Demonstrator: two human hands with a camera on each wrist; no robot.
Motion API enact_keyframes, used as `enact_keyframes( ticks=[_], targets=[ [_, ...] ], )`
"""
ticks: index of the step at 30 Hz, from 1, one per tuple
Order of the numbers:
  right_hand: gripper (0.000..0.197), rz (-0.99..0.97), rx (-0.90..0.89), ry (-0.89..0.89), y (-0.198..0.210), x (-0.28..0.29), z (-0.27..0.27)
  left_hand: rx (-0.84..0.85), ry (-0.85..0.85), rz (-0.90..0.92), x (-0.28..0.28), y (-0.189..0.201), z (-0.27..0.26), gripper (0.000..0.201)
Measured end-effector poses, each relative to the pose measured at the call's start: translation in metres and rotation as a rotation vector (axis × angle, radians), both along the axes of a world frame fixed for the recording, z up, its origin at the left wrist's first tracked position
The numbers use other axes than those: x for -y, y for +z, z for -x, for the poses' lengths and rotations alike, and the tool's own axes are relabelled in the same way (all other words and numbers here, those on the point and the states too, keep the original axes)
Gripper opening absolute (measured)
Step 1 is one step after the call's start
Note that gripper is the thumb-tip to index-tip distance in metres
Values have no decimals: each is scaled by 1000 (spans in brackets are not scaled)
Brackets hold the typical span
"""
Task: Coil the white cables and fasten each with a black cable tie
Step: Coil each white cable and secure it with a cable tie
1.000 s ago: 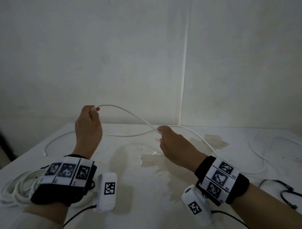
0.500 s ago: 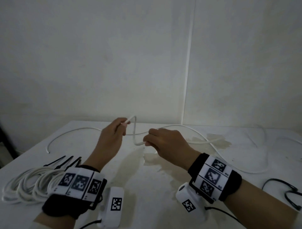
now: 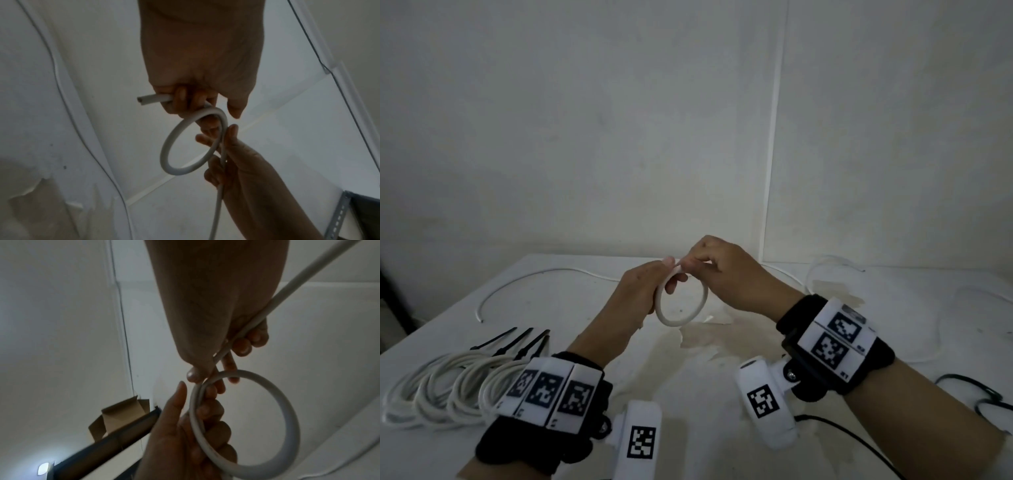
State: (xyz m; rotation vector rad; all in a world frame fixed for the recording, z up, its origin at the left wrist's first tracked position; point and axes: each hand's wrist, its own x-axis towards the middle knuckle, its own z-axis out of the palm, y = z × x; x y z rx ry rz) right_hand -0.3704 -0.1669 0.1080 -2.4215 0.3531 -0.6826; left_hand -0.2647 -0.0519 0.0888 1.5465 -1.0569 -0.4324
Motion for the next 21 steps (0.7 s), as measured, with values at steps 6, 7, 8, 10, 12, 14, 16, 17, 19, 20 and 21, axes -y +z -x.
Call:
enact_keyframes(
  ticks=[6, 7, 8, 10, 12, 14, 16, 17, 19, 20, 21],
  targets=[
    [29, -228, -42, 49, 8, 7, 17, -41, -36, -15, 3, 0, 1, 35],
    [29, -221, -40, 46, 8, 7, 19, -38, -45, -12, 3, 0, 2, 36],
    [28, -211, -30, 41, 8, 7, 20, -26, -48, -7, 4, -1, 3, 36],
    [25, -201, 3, 22, 9, 8, 21, 27, -30, 2, 6, 1, 5, 35],
    [22, -216, 46, -1, 7, 8, 22, 122, 0, -10, 9, 4, 6, 29],
    [20, -228, 93, -16, 5, 9, 24, 183, 0, -21, 10, 6, 7, 25],
    [19, -257, 121, -16, 5, 9, 26, 212, -6, -26, 11, 7, 6, 25],
    [19, -277, 126, -13, 5, 10, 27, 219, -9, -31, 12, 7, 6, 27],
    [19, -308, 121, -5, 6, 11, 29, 261, -23, -43, 13, 8, 8, 29],
    [18, -313, 116, -4, 6, 12, 30, 309, -27, -53, 14, 8, 8, 30],
    [18, -310, 113, -6, 5, 13, 30, 367, -28, -61, 14, 9, 8, 30]
  ],
)
